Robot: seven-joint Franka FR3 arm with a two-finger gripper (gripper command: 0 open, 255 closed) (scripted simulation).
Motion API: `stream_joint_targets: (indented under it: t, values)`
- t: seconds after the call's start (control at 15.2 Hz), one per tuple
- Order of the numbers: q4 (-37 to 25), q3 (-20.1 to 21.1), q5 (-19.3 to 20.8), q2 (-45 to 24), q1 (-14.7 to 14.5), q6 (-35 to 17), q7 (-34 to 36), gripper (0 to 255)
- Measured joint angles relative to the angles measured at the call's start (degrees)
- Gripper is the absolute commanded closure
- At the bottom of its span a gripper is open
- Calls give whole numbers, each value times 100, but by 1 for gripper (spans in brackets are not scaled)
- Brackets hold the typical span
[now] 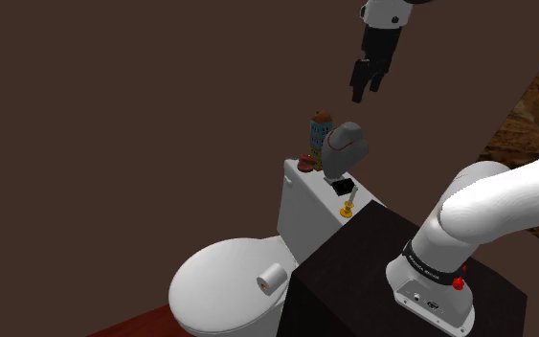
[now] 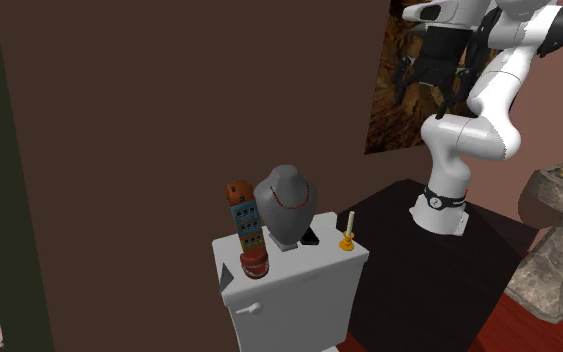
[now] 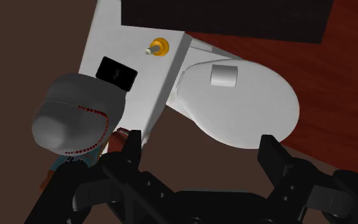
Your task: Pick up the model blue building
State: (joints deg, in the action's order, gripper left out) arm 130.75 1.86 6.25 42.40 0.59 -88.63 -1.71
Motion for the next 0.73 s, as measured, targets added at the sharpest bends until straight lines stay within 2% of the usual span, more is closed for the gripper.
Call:
stream_joint_targets:
  t: [0.2,0.73]
  values:
    - [-40,-78,48,-197,53,-162,-23,0]
    - [-180,-556,273,-1401,358,-1271,-140,0]
